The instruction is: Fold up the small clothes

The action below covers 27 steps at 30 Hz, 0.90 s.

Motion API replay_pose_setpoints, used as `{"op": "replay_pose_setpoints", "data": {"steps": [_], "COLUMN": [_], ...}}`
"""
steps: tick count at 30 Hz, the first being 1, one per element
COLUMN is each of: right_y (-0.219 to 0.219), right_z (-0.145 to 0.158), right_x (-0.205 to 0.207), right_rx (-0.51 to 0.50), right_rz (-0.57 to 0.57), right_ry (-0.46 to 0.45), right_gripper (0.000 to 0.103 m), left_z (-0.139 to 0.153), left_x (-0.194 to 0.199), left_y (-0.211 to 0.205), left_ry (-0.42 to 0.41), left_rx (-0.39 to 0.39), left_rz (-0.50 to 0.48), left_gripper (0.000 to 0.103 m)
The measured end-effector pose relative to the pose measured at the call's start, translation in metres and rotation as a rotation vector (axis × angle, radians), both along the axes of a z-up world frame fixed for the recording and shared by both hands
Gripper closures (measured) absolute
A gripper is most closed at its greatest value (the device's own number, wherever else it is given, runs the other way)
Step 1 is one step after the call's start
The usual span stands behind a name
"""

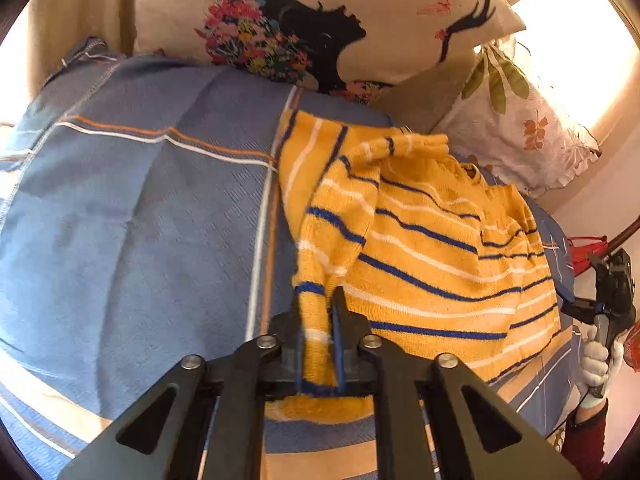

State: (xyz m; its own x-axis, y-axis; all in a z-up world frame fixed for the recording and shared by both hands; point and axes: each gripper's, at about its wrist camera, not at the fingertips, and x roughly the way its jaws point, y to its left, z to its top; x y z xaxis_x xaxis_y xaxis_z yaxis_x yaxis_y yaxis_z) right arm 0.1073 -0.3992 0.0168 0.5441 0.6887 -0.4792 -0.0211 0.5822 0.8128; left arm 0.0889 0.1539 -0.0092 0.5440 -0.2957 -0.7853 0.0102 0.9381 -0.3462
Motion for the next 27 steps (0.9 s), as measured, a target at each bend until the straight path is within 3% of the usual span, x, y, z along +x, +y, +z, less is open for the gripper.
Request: {"op": "replay_pose_setpoints", "data": {"steps": [4, 8, 10, 16, 25, 27], "right_y": [-0.022, -0.011, 0.003, 0.046, 0.164, 0.192], "right_z": [0.008, 0.008, 0.002, 0.003, 0.034, 0.046], "right_x": [-0.024, -0.033, -0.033, -0.034, -0.003, 0.007], "right_rx": [-0.070, -0.110, -0.130, -0.208, -0.349, -0.476], "right_rz": [-0.045, -0.004, 0.029, 0.087, 0.258, 0.239], "right_ry": [-0.025, -0.034, -0.027, -0.040, -0.091, -0.113], "right_gripper": [0.006, 0.007, 0.007, 0.007, 0.006, 0.008], "left_z": [0.020, 0.022, 0.019, 0.006, -0.023, -0.026], "left_x": [-0.013, -0.027, -0.031, -0.027, -0.017, -0.021], "left_y": [0.023, 0.036, 0.037, 0.035, 0.018, 0.019], "left_ry": [-0.049, -0.065, -0.060, -0.056, -0.038, -0.047], "left_rx": [0.053, -0.067, -0.076, -0.149, -0.291, -0.327], "left_rz": [0.101, 0.121, 0.127, 0.165, 0.148, 0.148], "left_gripper": [0.095, 0.089, 0.070, 0.045, 0.044, 0.044]}}
